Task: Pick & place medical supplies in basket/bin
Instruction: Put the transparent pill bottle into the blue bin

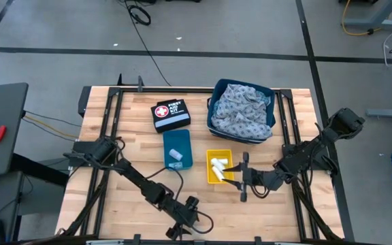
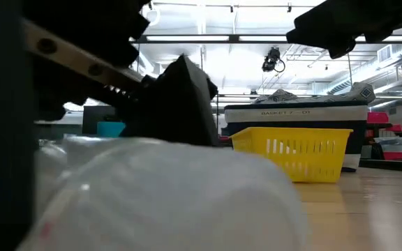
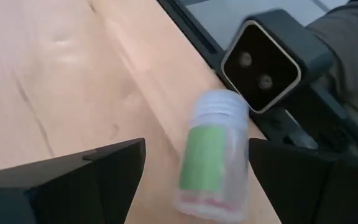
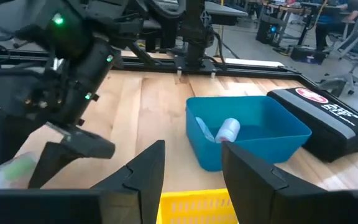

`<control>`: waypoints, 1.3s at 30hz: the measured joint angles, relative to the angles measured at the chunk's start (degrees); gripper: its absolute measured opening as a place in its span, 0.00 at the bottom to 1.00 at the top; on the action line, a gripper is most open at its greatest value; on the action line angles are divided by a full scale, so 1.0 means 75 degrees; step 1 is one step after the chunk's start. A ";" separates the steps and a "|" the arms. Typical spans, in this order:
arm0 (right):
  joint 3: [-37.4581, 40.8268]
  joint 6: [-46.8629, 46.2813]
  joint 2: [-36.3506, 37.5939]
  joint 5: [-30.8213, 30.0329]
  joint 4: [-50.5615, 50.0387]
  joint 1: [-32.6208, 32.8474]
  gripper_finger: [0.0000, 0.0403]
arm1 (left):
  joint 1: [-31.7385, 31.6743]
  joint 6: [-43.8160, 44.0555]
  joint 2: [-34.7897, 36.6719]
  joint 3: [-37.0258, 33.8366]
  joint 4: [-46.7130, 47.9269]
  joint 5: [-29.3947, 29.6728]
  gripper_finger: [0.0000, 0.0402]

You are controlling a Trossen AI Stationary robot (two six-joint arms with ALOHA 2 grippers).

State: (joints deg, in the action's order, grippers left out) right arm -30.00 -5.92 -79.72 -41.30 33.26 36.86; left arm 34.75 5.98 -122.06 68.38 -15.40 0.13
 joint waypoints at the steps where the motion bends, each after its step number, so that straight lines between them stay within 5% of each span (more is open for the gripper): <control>1: 0.0001 0.0043 0.0000 0.0010 -0.0002 0.0009 0.41 | -0.0030 0.0008 0.0000 0.0000 -0.0009 0.0010 0.71; 10: 0.0000 0.0385 0.0000 0.0024 0.0055 0.0041 0.41 | -0.0095 -0.0073 0.0003 0.0015 0.0576 0.0582 0.58; 20: 0.0000 0.0578 0.0000 0.0015 0.0055 0.0041 0.41 | -0.0142 -0.1211 0.0009 0.0012 0.0446 0.0716 0.12; 24: 0.0000 0.0667 0.0000 -0.0007 0.0057 0.0041 0.41 | -0.0322 -0.1654 0.0009 0.0009 0.0454 0.0595 0.05; 29: 0.0000 0.0686 0.0000 -0.0002 0.0055 0.0041 0.41 | -0.0602 -0.1729 0.0009 0.0009 0.0446 0.0469 0.17; 39: 0.0000 0.0628 0.0000 0.0202 0.0055 0.0041 0.41 | -0.0569 -0.2700 0.0243 0.0006 0.0424 0.1138 0.72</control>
State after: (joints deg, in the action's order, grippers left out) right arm -30.00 -1.21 -79.72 -39.79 33.66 37.17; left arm 30.49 -14.27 -120.24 68.42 -12.22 8.67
